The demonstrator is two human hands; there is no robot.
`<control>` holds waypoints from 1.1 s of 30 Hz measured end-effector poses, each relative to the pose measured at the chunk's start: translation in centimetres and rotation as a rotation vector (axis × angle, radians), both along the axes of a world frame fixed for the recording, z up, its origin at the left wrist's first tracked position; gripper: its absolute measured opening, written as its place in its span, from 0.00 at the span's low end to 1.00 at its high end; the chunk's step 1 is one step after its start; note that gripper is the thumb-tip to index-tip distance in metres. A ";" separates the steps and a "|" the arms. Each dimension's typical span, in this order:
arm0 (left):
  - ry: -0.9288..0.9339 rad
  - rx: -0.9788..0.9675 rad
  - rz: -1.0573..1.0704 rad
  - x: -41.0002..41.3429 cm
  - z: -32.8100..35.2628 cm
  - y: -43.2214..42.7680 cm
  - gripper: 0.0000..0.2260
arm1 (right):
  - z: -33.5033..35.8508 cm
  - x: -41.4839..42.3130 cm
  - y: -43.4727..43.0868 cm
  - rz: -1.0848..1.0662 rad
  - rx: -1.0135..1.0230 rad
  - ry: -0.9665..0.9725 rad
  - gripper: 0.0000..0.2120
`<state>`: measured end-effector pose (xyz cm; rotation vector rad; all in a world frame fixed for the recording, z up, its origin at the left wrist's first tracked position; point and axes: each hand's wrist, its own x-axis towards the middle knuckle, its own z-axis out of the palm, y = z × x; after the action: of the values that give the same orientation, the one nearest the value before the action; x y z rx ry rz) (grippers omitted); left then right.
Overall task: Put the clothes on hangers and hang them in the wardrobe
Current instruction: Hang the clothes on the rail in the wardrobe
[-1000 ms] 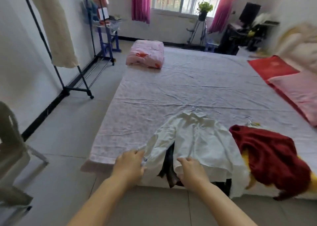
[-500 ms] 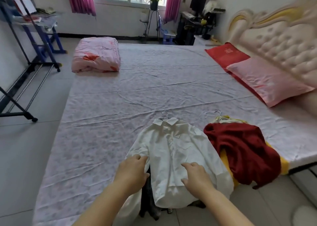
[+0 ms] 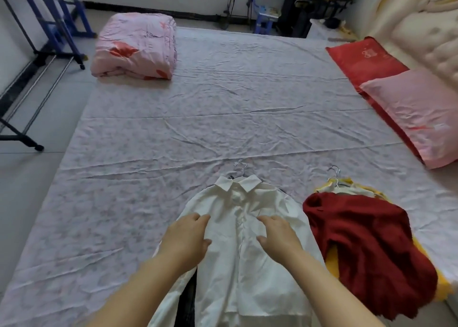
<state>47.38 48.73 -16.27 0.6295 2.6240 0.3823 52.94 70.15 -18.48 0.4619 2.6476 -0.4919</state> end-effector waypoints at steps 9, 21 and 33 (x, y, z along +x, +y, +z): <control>-0.020 -0.011 0.216 -7.7 -7.3 7.8 0.21 | -11.3 -17.5 10.0 0.061 -0.116 -0.092 0.19; -0.089 -0.101 0.243 -11.8 -14.6 10.5 0.22 | -25.0 -29.1 11.8 0.121 0.049 -0.159 0.12; -0.023 -0.088 0.255 -11.7 -16.3 10.5 0.23 | -26.1 -29.0 12.5 0.034 -0.073 -0.066 0.07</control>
<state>35.70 59.22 -32.58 0.2609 2.6881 0.3435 23.94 82.64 -44.55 0.4030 2.5608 -0.5517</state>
